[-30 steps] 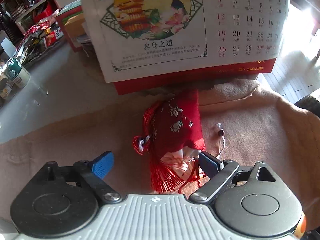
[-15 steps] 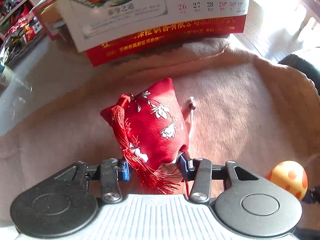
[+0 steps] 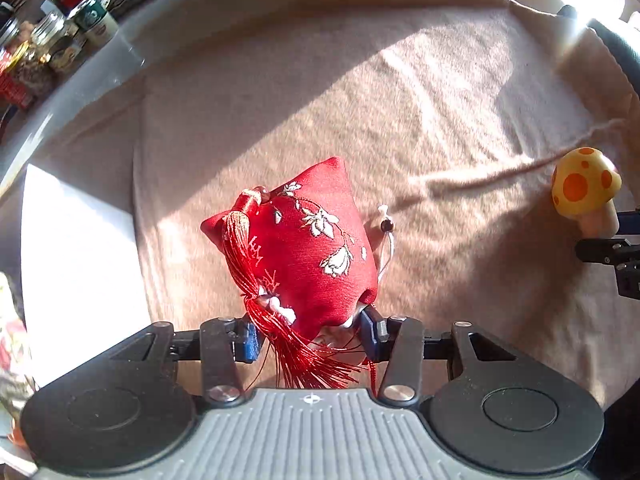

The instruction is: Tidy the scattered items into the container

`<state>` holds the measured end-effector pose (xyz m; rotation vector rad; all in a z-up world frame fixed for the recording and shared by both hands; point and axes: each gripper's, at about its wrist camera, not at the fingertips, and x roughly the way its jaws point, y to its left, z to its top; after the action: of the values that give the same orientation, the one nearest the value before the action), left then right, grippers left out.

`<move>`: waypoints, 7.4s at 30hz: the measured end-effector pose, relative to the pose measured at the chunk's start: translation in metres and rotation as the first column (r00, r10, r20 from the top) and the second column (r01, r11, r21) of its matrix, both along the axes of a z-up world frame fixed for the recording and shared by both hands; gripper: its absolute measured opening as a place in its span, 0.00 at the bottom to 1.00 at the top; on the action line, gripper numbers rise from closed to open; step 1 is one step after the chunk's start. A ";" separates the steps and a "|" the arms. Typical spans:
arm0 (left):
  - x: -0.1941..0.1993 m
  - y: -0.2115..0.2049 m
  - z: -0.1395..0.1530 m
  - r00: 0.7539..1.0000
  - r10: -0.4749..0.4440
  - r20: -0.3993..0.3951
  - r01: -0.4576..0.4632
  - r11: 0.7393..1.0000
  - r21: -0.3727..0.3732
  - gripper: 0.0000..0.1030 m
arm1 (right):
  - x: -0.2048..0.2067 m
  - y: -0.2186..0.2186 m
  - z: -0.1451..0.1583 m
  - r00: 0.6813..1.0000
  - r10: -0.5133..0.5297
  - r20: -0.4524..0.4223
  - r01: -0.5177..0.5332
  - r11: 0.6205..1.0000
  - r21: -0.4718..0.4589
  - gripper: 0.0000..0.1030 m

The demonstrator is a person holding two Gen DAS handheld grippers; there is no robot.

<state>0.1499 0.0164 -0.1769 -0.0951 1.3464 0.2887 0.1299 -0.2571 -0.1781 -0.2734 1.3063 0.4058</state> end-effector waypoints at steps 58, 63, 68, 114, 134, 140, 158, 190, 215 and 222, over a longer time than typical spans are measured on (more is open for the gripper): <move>-0.096 -0.001 0.046 0.998 0.057 0.008 -0.057 0.998 0.013 0.48 | -0.022 0.080 0.072 0.981 0.185 0.057 -0.191 0.974 0.120 0.39; -0.103 0.000 0.053 0.999 0.053 0.001 -0.053 0.998 0.025 0.48 | -0.022 0.088 0.083 0.973 0.214 0.082 -0.222 0.968 0.118 0.39; -0.109 0.005 0.064 0.998 0.061 0.011 -0.062 0.998 0.009 0.48 | -0.021 0.099 0.097 0.961 0.254 0.111 -0.265 0.959 0.104 0.39; -0.109 0.040 0.160 0.985 0.105 0.140 -0.121 0.986 0.112 0.48 | -0.031 0.174 0.167 0.894 0.402 0.199 -0.426 0.900 0.097 0.39; -0.170 0.187 0.159 0.944 0.316 0.099 -0.330 0.923 0.197 0.48 | -0.059 0.306 0.195 0.787 0.562 0.255 -0.600 0.793 0.105 0.39; -0.183 0.217 0.133 0.930 0.360 0.072 -0.367 0.916 0.165 0.48 | -0.065 0.344 0.185 0.764 0.599 0.240 -0.634 0.765 0.112 0.39; -0.205 0.267 0.088 0.909 0.417 0.032 -0.417 0.901 0.121 0.48 | -0.074 0.403 0.144 0.755 0.639 0.150 -0.656 0.743 0.132 0.39; -0.201 0.239 0.110 0.920 0.381 0.090 -0.391 0.907 0.158 0.80 | -0.086 0.386 0.153 0.762 0.625 0.169 -0.647 0.746 0.160 0.49; -0.203 0.200 0.120 0.922 0.366 0.127 -0.380 0.917 0.122 0.98 | -0.089 0.330 0.152 0.772 0.612 0.173 -0.635 0.756 0.159 0.53; -0.206 0.197 0.125 0.914 0.377 0.151 -0.395 0.911 0.118 0.99 | -0.087 0.321 0.152 0.777 0.606 0.172 -0.629 0.761 0.158 0.53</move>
<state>-0.0558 0.2138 -0.0523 -0.2553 1.1708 0.7056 0.0431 0.0642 -0.0264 -0.5496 1.0241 1.0750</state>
